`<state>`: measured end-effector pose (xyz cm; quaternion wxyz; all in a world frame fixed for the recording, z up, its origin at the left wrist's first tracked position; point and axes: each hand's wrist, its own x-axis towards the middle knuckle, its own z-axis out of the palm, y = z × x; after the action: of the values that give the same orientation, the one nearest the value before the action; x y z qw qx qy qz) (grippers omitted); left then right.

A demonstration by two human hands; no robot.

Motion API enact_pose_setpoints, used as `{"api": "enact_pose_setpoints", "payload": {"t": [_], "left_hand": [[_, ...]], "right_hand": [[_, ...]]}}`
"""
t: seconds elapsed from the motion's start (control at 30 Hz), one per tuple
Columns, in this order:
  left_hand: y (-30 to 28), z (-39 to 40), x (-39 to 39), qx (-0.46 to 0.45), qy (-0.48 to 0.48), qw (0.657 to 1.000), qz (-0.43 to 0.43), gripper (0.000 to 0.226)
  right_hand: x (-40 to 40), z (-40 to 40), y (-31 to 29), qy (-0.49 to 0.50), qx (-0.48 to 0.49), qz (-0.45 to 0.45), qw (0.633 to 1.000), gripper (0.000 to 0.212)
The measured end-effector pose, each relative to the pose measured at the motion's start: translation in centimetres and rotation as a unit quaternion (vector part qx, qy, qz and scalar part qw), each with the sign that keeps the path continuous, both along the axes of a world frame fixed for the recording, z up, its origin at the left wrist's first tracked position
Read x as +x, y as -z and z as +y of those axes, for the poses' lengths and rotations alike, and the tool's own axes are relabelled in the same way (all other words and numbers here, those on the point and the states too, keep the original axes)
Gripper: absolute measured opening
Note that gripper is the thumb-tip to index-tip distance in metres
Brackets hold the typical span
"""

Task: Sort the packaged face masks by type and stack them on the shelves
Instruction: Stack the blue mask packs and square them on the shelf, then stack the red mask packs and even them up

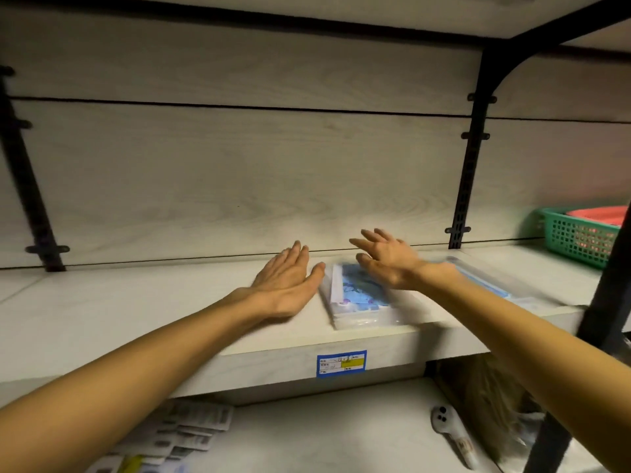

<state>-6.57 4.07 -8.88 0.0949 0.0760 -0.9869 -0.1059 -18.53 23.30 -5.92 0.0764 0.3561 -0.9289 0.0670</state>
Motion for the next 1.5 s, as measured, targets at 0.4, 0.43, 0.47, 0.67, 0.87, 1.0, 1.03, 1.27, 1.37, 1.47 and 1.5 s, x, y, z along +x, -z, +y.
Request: {"api": "enact_pose_setpoints", "payload": {"t": [0.4, 0.43, 0.47, 0.67, 0.87, 1.0, 1.03, 1.27, 1.37, 1.47, 1.5], "left_hand": [[-1.1, -11.3, 17.9, -0.166, -0.127, 0.978, 0.024, 0.064], [-1.1, -12.6, 19.8, -0.16, -0.141, 0.976, 0.037, 0.064], [-1.2, -13.9, 21.8, -0.159, -0.153, 0.974, 0.052, 0.064], [-0.6, -20.4, 32.9, -0.228, -0.169, 0.956, 0.079, 0.061], [-0.2, -24.7, 41.8, -0.377, -0.039, 0.92, 0.096, 0.057], [-0.6, -29.2, 47.4, -0.36, -0.065, 0.925, 0.102, 0.057], [-0.6, -30.4, 48.7, -0.349, -0.094, 0.927, 0.099, 0.058], [-1.2, -41.4, 53.3, -0.256, -0.246, 0.934, 0.047, 0.063], [-1.1, -45.2, 53.5, -0.226, -0.283, 0.93, 0.064, 0.063], [-1.0, -48.5, 53.5, -0.216, -0.289, 0.93, 0.063, 0.065], [-1.1, -49.6, 53.5, -0.208, -0.29, 0.932, 0.059, 0.067]], "right_hand": [[14.4, -18.3, 1.2, -0.17, -0.061, 0.036, 0.983, 0.062], [15.6, -19.7, 1.4, -0.178, -0.066, 0.029, 0.981, 0.063], [17.0, -21.1, 1.6, -0.186, -0.071, 0.02, 0.98, 0.065], [25.4, -27.8, 2.4, -0.213, -0.098, -0.037, 0.971, 0.074], [33.8, -28.9, 5.4, -0.221, -0.202, -0.014, 0.954, 0.074], [40.6, -30.6, 7.4, -0.27, -0.274, 0.014, 0.923, 0.054], [42.3, -31.4, 8.0, -0.297, -0.277, 0.034, 0.913, 0.049], [51.4, -39.9, 8.1, -0.425, -0.266, 0.094, 0.86, 0.056], [52.3, -45.2, 5.9, -0.409, -0.216, 0.109, 0.88, 0.06], [51.5, -51.4, 3.2, -0.344, -0.184, 0.015, 0.921, 0.06], [51.2, -53.4, 2.5, -0.314, -0.181, -0.042, 0.931, 0.058]]}}
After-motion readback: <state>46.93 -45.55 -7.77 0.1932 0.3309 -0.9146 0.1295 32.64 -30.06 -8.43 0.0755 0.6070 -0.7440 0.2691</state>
